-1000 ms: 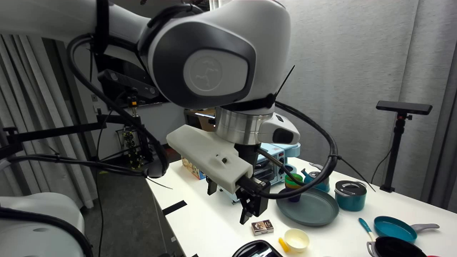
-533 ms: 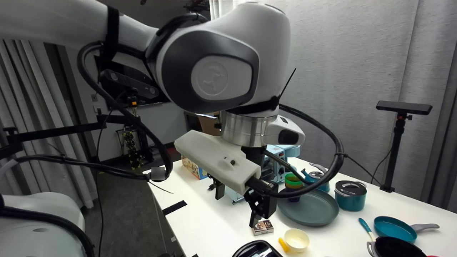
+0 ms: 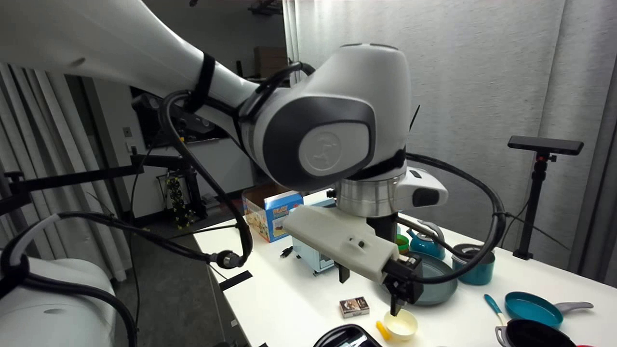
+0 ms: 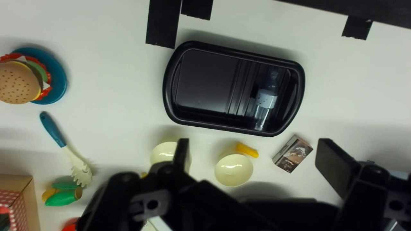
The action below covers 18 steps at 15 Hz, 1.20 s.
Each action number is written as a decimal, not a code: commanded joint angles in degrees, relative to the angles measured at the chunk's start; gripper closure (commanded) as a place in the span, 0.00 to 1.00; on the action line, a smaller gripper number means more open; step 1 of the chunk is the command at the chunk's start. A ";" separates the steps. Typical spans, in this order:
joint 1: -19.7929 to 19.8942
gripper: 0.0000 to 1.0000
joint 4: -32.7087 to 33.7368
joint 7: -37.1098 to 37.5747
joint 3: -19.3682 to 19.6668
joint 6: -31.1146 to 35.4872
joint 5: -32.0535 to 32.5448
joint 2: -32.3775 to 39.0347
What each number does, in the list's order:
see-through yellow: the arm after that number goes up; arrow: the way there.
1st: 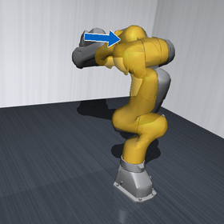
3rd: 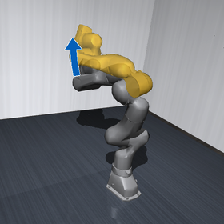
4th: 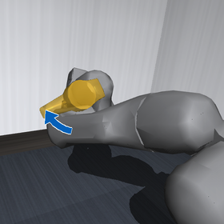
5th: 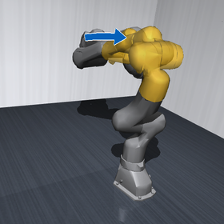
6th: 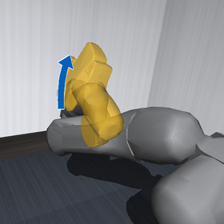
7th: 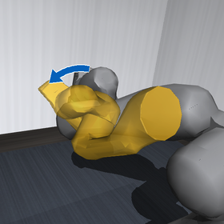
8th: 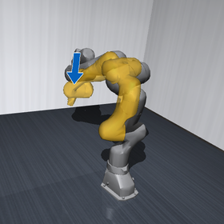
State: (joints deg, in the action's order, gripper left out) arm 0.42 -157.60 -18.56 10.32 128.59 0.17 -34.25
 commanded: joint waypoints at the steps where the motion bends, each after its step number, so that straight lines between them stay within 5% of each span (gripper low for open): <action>1: 2.46 0.00 0.70 1.75 -1.31 7.19 3.34 6.56; 18: 2.05 0.00 2.96 0.54 -1.52 12.09 3.02 14.82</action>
State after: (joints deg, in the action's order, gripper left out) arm 2.59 -156.97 -17.54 9.04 138.56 2.97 -23.08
